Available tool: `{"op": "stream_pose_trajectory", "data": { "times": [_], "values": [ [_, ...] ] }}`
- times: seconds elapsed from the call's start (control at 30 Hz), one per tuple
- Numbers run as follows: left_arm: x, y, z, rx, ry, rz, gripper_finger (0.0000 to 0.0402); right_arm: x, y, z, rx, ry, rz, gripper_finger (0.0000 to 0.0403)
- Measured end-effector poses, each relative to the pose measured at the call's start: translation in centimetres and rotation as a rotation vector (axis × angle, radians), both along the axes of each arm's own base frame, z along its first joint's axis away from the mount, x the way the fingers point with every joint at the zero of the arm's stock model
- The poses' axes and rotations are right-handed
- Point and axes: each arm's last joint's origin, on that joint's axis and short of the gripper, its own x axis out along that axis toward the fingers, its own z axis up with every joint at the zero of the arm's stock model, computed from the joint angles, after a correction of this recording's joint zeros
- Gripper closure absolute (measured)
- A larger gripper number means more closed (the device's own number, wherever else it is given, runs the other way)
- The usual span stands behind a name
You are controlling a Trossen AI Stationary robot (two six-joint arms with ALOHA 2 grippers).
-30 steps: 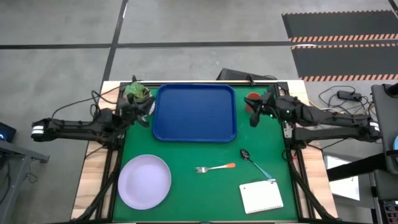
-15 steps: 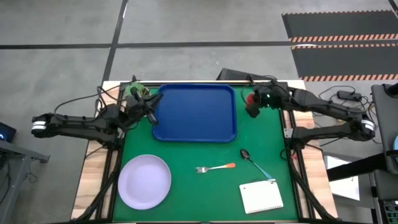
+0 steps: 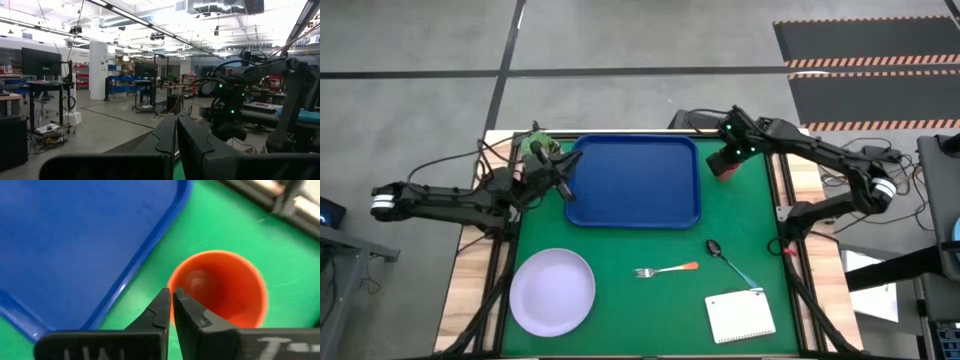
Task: Pick and place plate/cup/fork/spoon on tray
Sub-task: Put the orange cup on the blue tray
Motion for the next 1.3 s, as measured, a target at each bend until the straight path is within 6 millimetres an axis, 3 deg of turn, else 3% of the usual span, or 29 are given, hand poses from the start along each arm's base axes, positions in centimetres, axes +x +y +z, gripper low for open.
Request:
{"op": "stream_pose_trajectory", "data": {
  "times": [0.37, 0.53, 1.03, 1.3],
  "values": [
    [-0.5, 0.0, 0.5, 0.105, 0.033, 0.042, 0.0402, 0.5, -0.6, -0.8, 0.008, 0.033, -0.097, 0.0247],
    [-0.8, -0.1, 0.9, 0.127, -0.002, 0.052, 0.0402, 0.9, -0.7, -1.5, 0.020, 0.056, -0.100, 0.0209],
    [-0.8, -0.1, 1.0, 0.167, 0.024, 0.069, 0.0402, 2.3, -1.6, -4.6, 0.099, 0.150, -0.128, 0.0230],
    [-0.9, -0.1, 1.0, 0.171, 0.022, 0.071, 0.0402, 2.6, -1.8, -5.6, 0.120, 0.184, -0.129, 0.0265]
  ]
}}
